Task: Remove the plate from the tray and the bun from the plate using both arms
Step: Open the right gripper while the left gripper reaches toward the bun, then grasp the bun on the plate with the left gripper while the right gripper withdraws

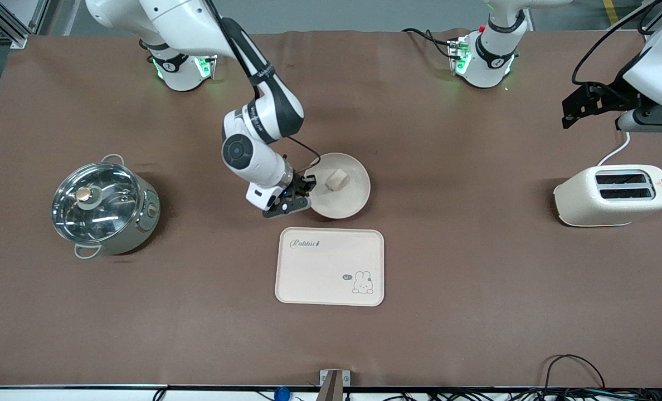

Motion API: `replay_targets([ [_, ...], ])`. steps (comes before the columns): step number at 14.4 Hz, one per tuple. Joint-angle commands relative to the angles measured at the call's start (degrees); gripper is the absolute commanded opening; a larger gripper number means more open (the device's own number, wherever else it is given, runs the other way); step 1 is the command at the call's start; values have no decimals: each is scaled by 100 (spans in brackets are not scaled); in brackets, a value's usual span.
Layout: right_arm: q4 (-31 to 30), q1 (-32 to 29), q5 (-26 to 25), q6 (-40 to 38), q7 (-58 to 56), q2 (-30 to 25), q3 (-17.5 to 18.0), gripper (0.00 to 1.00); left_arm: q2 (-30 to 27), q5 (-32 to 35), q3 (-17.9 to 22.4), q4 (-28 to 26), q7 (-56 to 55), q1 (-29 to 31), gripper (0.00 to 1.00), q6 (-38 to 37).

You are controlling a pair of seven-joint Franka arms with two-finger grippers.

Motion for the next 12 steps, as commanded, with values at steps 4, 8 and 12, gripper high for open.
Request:
replay_targets([
  [4,-632,88,-59,532,-275,-240,-30,8,699,82,-506,-26,-1067,-28,100,55],
  [8,-615,-123,-41,454,-171,-240,-30,100,1270,82,-1138,-254,-2305,-54,100,599],
  [12,-335,-342,-41,-169,663,-678,-74,100,2113,82,-1676,-255,-3904,-360,100,1197],
])
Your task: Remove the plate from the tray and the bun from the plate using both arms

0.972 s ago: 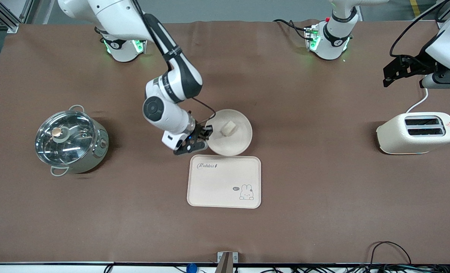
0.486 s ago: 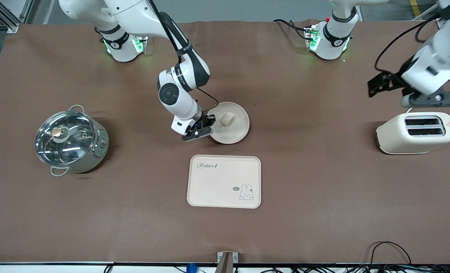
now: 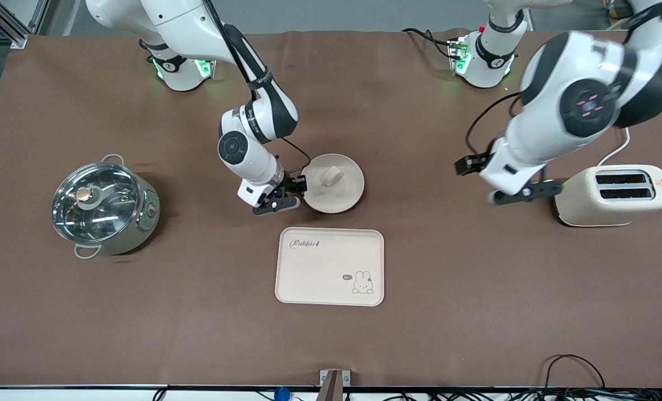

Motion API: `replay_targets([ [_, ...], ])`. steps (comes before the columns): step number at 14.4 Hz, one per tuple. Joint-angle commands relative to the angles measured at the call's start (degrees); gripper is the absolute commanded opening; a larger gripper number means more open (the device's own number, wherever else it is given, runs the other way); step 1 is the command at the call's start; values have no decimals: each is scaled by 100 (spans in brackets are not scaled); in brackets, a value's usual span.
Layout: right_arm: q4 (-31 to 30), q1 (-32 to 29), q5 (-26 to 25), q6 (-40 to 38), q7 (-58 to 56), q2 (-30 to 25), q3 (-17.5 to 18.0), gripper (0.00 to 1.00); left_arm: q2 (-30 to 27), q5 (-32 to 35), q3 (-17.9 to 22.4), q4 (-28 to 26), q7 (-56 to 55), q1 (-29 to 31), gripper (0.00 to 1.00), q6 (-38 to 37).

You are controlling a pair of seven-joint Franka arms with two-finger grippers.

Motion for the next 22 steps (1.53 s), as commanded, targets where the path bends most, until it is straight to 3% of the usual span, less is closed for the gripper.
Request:
replay_targets([
  [1,106,-362,-59,-667,451,-651,7,100,546,90,-155,45,-1088,-446,100,411],
  [4,580,-1126,-103,-1878,407,-994,-142,100,1161,99,-146,71,-2274,-1228,100,1078],
  [8,1976,-2636,-164,-4092,390,-951,-186,100,1978,581,-146,106,-3980,-2046,100,2221],
  [9,2040,-2849,-339,-4211,372,-995,-195,100,2206,687,-146,141,-4341,-2187,100,2511],
  [11,2198,-3175,-1223,-4552,49,-1362,-186,100,2515,802,-146,168,-4877,-2442,100,3021],
  [14,2331,-3807,-1640,-5247,-365,-1951,-186,100,2797,1030,-119,159,-5616,-2680,100,3531],
  [15,2331,-3913,-1989,-5388,-566,-2162,-186,100,2850,1040,-119,159,-5827,-2733,100,3681],
  [20,2322,-4055,-3212,-5943,-841,-3129,-125,100,3017,1040,-119,98,-6102,-2839,99,3841],
  [22,2313,-4064,-3311,-5935,-779,-3253,-37,100,3026,1048,-119,45,-6233,-2865,89,3841],
])
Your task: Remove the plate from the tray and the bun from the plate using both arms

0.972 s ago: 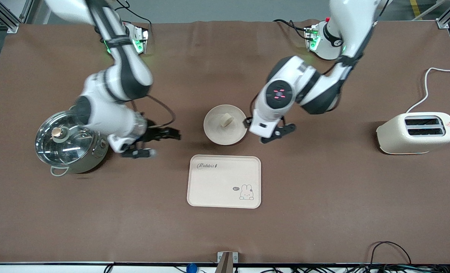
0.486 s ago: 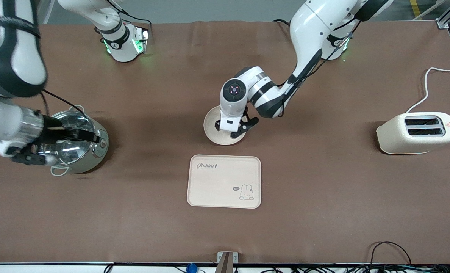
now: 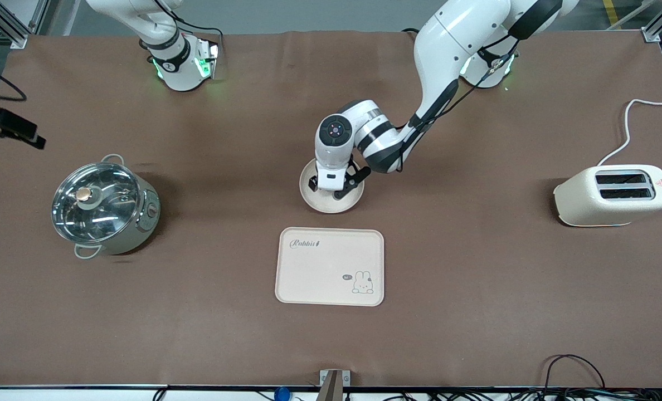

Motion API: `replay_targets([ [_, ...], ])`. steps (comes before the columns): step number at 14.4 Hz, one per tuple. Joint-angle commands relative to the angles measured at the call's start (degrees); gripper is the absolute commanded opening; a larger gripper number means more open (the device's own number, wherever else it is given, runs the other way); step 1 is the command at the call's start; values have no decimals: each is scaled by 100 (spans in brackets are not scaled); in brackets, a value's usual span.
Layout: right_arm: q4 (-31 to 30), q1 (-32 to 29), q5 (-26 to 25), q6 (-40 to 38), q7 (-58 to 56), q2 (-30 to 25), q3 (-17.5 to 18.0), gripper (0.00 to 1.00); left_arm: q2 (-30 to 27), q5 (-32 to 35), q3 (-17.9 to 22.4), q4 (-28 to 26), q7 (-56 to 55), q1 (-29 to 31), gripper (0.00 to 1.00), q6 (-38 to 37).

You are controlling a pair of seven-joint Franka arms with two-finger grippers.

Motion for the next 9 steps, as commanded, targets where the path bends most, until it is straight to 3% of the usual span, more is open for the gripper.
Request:
replay_targets([
  [1,-193,-68,-231,114,41,-214,209,100,39,125,18,-4,-200,-72,84,36],
  [2,-193,-59,-231,123,41,-214,253,100,39,125,18,-30,-192,-81,78,36],
  [6,-220,11,-319,105,164,-179,280,100,74,116,18,-39,-200,-72,33,-25],
  [7,-220,20,-319,79,173,-179,289,100,57,116,18,-31,-200,-72,28,-43],
  [9,-290,81,-302,-61,182,-205,280,100,-14,116,18,30,-200,-2,28,-191],
])
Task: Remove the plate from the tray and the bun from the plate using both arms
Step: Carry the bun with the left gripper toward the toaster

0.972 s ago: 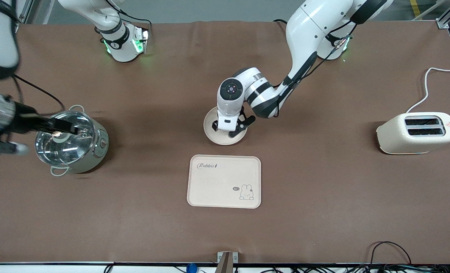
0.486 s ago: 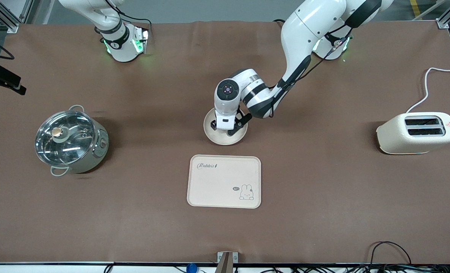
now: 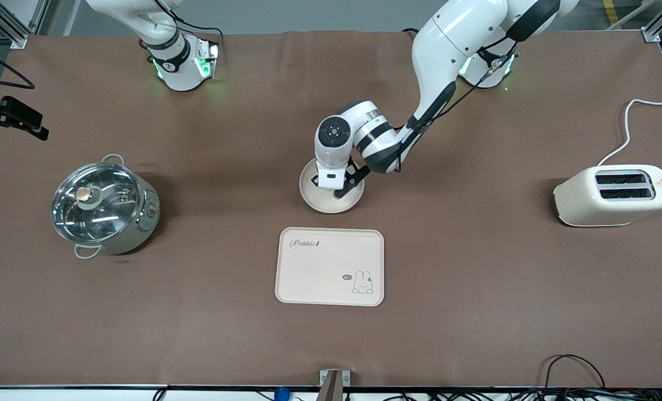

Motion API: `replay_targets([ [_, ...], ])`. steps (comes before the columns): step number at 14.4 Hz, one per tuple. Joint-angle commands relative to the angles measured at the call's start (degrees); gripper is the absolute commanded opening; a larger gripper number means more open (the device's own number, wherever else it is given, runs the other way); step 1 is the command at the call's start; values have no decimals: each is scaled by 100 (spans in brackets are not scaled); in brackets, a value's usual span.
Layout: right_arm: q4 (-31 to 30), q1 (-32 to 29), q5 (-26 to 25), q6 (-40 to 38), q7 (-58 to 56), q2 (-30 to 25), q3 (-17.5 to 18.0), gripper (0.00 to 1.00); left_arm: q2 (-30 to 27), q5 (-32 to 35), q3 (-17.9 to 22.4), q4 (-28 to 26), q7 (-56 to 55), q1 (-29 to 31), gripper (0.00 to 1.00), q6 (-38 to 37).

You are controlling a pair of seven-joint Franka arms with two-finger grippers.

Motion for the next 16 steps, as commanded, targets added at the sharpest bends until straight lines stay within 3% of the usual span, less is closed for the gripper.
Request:
replay_targets([
  [1,-252,64,-115,-68,138,-148,31,100,-120,115,26,112,-133,52,29,-310],
  [3,-262,29,-80,54,129,-113,23,100,-409,124,44,330,-80,288,30,-792],
  [7,-288,38,-54,55,138,-104,14,100,-753,256,44,517,822,1464,33,-1375],
  [10,-288,29,-45,72,138,-96,14,100,-719,317,35,490,1797,2536,35,-1375],
  [16,-288,38,8,134,138,-96,14,100,-289,993,44,358,3039,3734,39,-1375],
])
